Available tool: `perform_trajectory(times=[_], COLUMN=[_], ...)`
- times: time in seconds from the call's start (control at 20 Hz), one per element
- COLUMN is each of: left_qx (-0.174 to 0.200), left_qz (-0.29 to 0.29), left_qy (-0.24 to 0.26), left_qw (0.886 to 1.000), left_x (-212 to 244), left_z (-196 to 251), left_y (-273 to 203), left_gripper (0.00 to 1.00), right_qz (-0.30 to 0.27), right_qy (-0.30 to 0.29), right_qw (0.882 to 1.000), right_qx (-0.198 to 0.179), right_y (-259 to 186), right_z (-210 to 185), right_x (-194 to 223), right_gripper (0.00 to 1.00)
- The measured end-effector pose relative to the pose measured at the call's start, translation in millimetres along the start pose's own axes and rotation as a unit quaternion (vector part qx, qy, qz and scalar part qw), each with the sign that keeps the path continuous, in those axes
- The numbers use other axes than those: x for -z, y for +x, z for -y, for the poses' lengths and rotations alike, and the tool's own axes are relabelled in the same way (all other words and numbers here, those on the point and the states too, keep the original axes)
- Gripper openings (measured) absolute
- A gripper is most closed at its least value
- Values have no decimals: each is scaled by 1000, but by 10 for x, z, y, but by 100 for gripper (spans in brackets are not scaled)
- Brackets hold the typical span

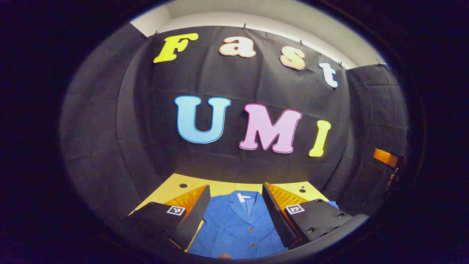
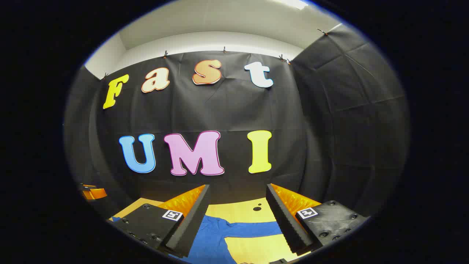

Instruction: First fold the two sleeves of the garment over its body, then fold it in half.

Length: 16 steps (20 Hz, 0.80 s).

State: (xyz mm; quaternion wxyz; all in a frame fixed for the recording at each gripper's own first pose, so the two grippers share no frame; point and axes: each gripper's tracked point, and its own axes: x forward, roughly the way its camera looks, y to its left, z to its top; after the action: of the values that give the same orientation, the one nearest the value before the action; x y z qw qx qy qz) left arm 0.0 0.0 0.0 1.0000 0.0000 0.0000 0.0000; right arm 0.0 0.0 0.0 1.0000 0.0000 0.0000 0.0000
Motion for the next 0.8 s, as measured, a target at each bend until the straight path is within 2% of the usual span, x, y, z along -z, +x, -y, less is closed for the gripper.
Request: perform_trajectory(times=[0.2,0.35,0.4,0.7,0.75,0.8], left_qx=[-7,-18,-21,-38,-41,-44], left_qz=[34,45,45,49,49,50], left_qy=[18,13,9,2,5,8], left_qw=[999,999,999,998,998,998], left_x=[-163,-192,-189,-254,-251,-267], left_z=[-63,-114,-130,-242,-275,-300], left_y=[-131,-225,-265,-515,-558,-600], left_gripper=[82,83,80,82,82,83], right_qz=[6,28,36,30,28,25], right_qy=[-25,-45,-55,-42,-44,-46], right_qw=[999,998,997,996,996,995], right_qx=[-19,-30,-35,-70,-74,-83], right_y=[-23,-56,-61,-148,-141,-139], right_z=[-63,-149,-193,-525,-547,-580], right_x=[-161,-384,-430,-401,-380,-360], right_gripper=[97,96,97,96,92,92])
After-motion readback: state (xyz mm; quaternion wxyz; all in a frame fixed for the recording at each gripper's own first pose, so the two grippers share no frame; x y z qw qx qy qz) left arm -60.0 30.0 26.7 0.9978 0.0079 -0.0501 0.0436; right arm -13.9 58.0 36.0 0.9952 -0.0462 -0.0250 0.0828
